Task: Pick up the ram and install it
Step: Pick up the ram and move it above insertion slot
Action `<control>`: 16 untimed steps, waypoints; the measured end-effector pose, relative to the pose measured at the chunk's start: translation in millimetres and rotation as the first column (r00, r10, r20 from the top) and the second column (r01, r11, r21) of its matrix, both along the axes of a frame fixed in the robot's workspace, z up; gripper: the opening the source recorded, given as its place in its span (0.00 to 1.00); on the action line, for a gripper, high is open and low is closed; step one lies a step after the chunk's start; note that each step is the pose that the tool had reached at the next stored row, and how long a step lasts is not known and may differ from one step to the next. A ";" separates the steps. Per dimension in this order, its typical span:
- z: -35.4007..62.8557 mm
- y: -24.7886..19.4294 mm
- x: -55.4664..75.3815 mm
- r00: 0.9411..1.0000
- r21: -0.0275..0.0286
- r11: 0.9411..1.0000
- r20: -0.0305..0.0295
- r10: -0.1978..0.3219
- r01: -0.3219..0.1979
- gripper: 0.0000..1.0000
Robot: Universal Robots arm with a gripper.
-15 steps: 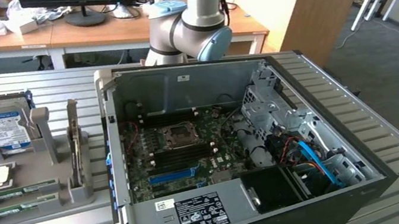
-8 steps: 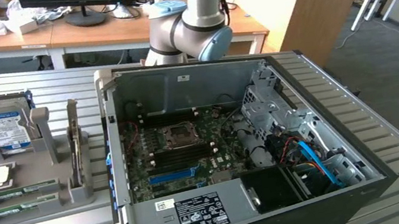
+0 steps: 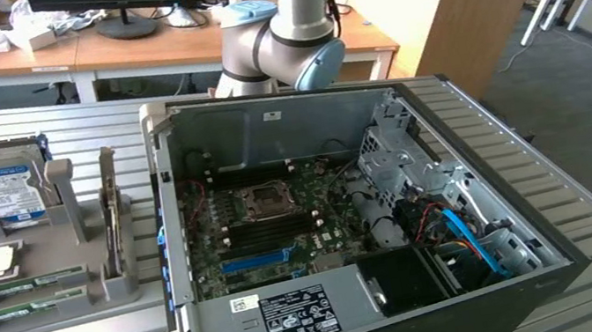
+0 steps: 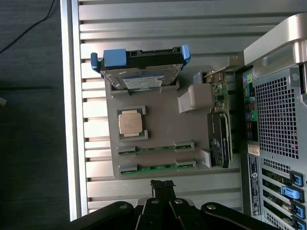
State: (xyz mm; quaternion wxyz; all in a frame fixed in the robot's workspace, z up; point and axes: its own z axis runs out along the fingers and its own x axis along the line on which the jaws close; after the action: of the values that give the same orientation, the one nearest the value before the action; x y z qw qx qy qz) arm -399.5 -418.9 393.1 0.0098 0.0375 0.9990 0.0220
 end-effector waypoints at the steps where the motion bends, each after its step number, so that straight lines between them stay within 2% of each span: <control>1: 0.0 0.0 0.0 1.000 0.000 1.000 0.000 0.000 0.000 0.10; 9: 0.0 0.0 0.0 1.000 0.000 1.000 0.000 0.000 0.000 0.10; 16: 0.0 0.0 0.0 1.000 -0.009 1.000 0.000 0.028 -0.028 0.10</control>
State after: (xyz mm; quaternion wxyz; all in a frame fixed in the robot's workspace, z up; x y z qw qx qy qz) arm -399.5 -418.9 393.1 0.0096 0.0232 0.9995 0.0179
